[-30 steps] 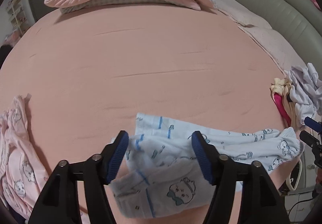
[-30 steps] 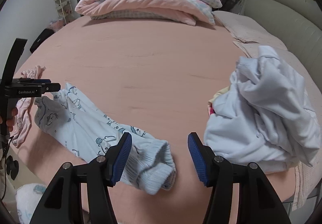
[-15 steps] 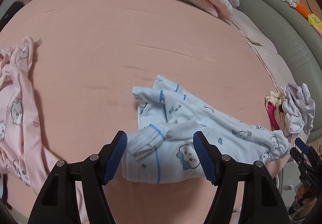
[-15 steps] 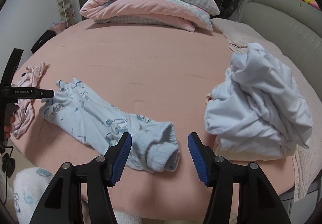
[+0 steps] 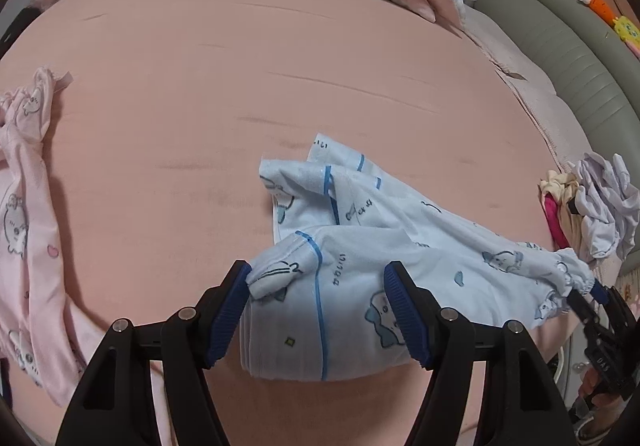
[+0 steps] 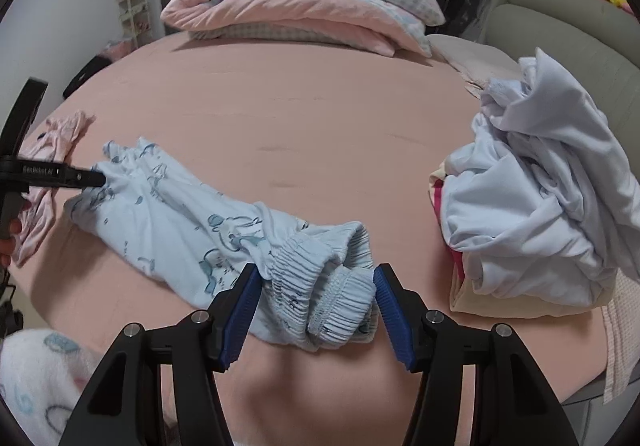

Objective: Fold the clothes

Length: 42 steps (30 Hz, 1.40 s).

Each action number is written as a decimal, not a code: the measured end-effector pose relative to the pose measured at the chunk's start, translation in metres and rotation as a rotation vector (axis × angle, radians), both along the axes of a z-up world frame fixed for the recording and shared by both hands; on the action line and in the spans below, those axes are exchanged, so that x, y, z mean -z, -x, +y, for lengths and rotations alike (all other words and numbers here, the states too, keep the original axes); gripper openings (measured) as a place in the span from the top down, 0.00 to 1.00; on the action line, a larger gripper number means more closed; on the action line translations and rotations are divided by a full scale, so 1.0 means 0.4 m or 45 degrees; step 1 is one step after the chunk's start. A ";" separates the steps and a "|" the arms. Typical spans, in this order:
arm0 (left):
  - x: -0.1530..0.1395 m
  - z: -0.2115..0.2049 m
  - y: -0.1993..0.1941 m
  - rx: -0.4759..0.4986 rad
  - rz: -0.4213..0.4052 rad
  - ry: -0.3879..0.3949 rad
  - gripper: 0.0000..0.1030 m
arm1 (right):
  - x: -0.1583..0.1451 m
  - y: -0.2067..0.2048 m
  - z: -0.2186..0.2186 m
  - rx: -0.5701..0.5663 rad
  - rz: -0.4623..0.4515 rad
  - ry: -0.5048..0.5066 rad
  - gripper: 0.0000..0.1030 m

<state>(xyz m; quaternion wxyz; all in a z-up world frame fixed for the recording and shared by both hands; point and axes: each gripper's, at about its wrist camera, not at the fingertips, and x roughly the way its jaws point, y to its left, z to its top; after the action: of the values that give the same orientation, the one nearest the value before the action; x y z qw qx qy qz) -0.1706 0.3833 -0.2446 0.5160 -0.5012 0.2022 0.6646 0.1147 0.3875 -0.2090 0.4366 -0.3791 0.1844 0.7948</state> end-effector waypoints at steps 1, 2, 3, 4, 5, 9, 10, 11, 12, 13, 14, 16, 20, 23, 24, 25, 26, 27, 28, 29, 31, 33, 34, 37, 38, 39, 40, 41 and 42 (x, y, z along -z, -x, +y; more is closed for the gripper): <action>-0.001 0.000 0.000 0.009 0.006 -0.004 0.35 | 0.001 -0.005 0.006 0.017 0.029 0.014 0.57; -0.004 0.000 0.002 0.010 0.000 -0.007 0.35 | 0.002 -0.011 0.013 0.034 0.058 0.029 0.58; -0.007 0.000 0.005 0.007 -0.012 -0.010 0.35 | 0.007 -0.015 0.023 0.052 0.079 0.057 0.59; -0.009 0.001 0.008 0.005 -0.023 -0.013 0.35 | 0.011 -0.019 0.034 0.070 0.100 0.086 0.61; -0.012 0.001 0.012 0.002 -0.034 -0.015 0.35 | 0.015 -0.023 0.045 0.089 0.121 0.115 0.62; -0.015 0.032 0.041 -0.015 -0.151 -0.034 0.35 | 0.029 -0.017 0.068 0.118 0.117 0.126 0.63; -0.015 0.036 0.047 -0.017 -0.153 -0.030 0.35 | 0.031 -0.013 0.072 0.124 0.108 0.120 0.63; -0.013 0.038 0.051 -0.017 -0.142 -0.020 0.35 | 0.033 -0.009 0.077 0.132 0.097 0.115 0.63; -0.011 0.038 0.055 -0.017 -0.124 -0.006 0.35 | 0.034 -0.006 0.083 0.142 0.091 0.117 0.63; -0.007 0.041 0.057 -0.006 -0.117 0.003 0.35 | 0.036 -0.004 0.089 0.152 0.086 0.119 0.63; -0.004 0.041 0.058 0.004 -0.120 0.004 0.35 | 0.036 -0.003 0.095 0.161 0.088 0.122 0.63; -0.002 0.035 0.054 0.025 -0.121 -0.006 0.35 | 0.035 -0.003 0.106 0.181 0.108 0.129 0.63; -0.006 0.011 0.024 0.034 -0.009 -0.093 0.54 | 0.042 -0.006 0.129 0.231 0.123 0.158 0.63; 0.000 0.011 0.030 0.004 -0.021 -0.110 0.70 | 0.052 -0.009 0.140 0.278 0.114 0.192 0.63; -0.002 0.019 0.031 0.005 -0.020 -0.114 0.70 | 0.054 -0.008 0.141 0.287 0.103 0.202 0.63; -0.006 0.028 0.030 0.010 -0.011 -0.118 0.73 | 0.054 -0.007 0.141 0.299 0.095 0.207 0.63; -0.011 0.037 0.029 0.015 -0.002 -0.122 0.73 | 0.054 -0.007 0.141 0.311 0.087 0.212 0.63; -0.015 0.047 0.027 0.021 0.011 -0.122 0.73 | 0.051 -0.007 0.139 0.311 0.084 0.208 0.63; -0.020 0.057 0.024 0.026 0.025 -0.120 0.73 | 0.047 -0.007 0.136 0.311 0.081 0.204 0.63; -0.024 0.067 0.022 0.031 0.039 -0.117 0.73 | 0.044 -0.008 0.134 0.304 0.080 0.195 0.63; -0.033 0.083 0.020 0.032 0.040 -0.124 0.73 | 0.041 -0.010 0.130 0.290 0.080 0.180 0.63; -0.044 0.098 0.021 0.031 0.036 -0.148 0.73 | 0.039 -0.005 0.128 0.277 0.080 0.174 0.63; -0.046 0.109 0.020 0.035 0.032 -0.156 0.74 | 0.038 -0.002 0.128 0.271 0.080 0.171 0.63; -0.044 0.133 0.021 0.040 0.024 -0.144 0.74 | 0.042 -0.008 0.126 0.270 0.084 0.183 0.63; -0.041 0.136 0.022 0.036 0.017 -0.134 0.74 | 0.044 -0.010 0.125 0.270 0.085 0.187 0.63; -0.037 0.137 0.024 0.030 0.008 -0.125 0.74 | 0.047 -0.009 0.129 0.269 0.085 0.193 0.63; -0.035 0.133 0.026 0.029 -0.006 -0.114 0.74 | 0.049 -0.008 0.133 0.268 0.084 0.199 0.63; -0.031 0.124 0.029 0.032 -0.024 -0.088 0.74 | 0.052 -0.006 0.138 0.267 0.083 0.206 0.63; -0.028 0.118 0.031 0.030 -0.033 -0.054 0.73 | 0.055 -0.005 0.142 0.266 0.082 0.212 0.63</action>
<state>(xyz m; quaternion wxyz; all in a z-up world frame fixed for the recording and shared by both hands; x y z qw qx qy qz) -0.1830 0.4303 -0.2335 0.5369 -0.4963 0.1873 0.6560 0.1169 0.4443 -0.2309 0.4779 -0.3669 0.3022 0.7387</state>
